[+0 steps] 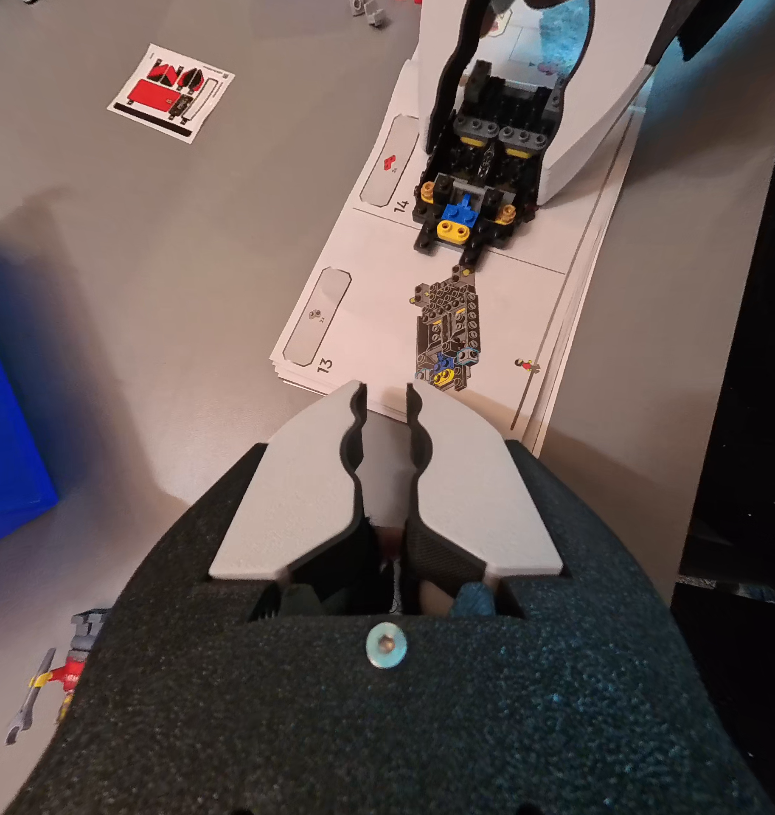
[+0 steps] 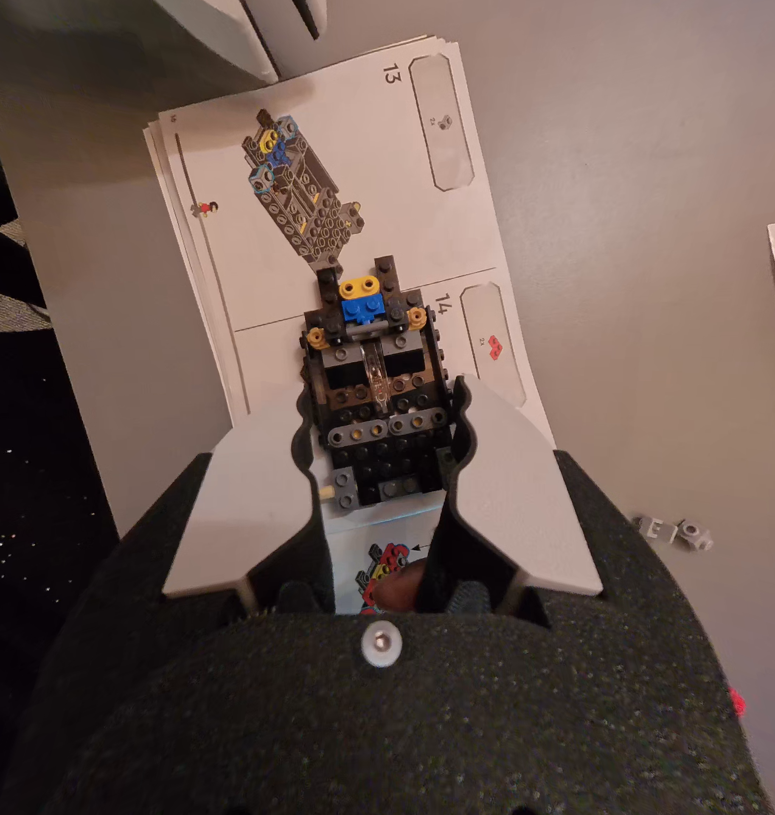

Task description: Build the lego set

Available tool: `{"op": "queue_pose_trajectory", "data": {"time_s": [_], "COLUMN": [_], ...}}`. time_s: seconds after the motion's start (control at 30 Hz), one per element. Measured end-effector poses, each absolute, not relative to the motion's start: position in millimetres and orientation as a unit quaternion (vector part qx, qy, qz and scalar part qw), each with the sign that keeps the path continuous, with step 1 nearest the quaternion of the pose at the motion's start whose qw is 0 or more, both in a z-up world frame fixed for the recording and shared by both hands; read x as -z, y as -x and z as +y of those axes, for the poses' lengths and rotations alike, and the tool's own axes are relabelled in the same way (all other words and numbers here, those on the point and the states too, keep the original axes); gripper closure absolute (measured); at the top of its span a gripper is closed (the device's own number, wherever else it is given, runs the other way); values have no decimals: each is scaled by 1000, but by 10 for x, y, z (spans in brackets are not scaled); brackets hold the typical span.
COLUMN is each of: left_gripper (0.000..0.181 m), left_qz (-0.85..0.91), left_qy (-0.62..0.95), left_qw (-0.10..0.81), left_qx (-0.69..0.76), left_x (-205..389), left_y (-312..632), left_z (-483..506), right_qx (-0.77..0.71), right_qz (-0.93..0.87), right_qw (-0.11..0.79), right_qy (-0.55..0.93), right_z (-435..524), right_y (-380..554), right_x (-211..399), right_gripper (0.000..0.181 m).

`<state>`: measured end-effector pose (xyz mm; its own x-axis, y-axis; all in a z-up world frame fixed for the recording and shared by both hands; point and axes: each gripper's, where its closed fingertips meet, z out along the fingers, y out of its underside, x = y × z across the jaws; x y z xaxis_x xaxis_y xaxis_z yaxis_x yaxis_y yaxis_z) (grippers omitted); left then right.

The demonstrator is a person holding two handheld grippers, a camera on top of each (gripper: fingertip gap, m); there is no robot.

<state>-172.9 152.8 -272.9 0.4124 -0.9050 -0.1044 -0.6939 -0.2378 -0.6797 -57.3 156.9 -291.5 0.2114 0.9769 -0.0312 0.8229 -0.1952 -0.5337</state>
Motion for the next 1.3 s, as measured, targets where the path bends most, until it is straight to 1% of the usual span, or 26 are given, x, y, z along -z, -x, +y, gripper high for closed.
{"op": "queue_pose_trajectory", "data": {"time_s": [0.43,0.63,0.73,0.8,0.87,0.97,1.07,1.3], "left_gripper": [166,166,166,166,166,166,166,166], "left_qz": [519,523,525,526,527,528,533,535], "left_qy": [768,763,760,759,759,759,757,744], "left_qw": [341,344,346,346,345,344,344,366], "left_qx": [157,162,166,166,166,164,158,160], "left_x": [2716,2701,2694,2698,2705,2707,2691,2602], "left_y": [1701,1655,1624,1606,1590,1566,1544,1504], "left_z": [1546,1541,1542,1546,1550,1554,1546,1555], "right_qx": [-188,-234,-226,-196,-161,-177,-156,-82], "right_qz": [-597,-583,-551,-499,-429,-403,-436,-501], "right_qw": [218,222,255,294,327,333,304,315], "right_qy": [749,745,762,791,826,834,833,802], "right_z": [1567,1544,1708,1945,2207,2336,2389,2521], "right_y": [583,408,97,-191,-457,-446,-349,-223], "right_x": [2908,2692,2508,2409,2381,2490,2726,2853], "right_gripper": [120,119,125,136,153,165,164,164]}}
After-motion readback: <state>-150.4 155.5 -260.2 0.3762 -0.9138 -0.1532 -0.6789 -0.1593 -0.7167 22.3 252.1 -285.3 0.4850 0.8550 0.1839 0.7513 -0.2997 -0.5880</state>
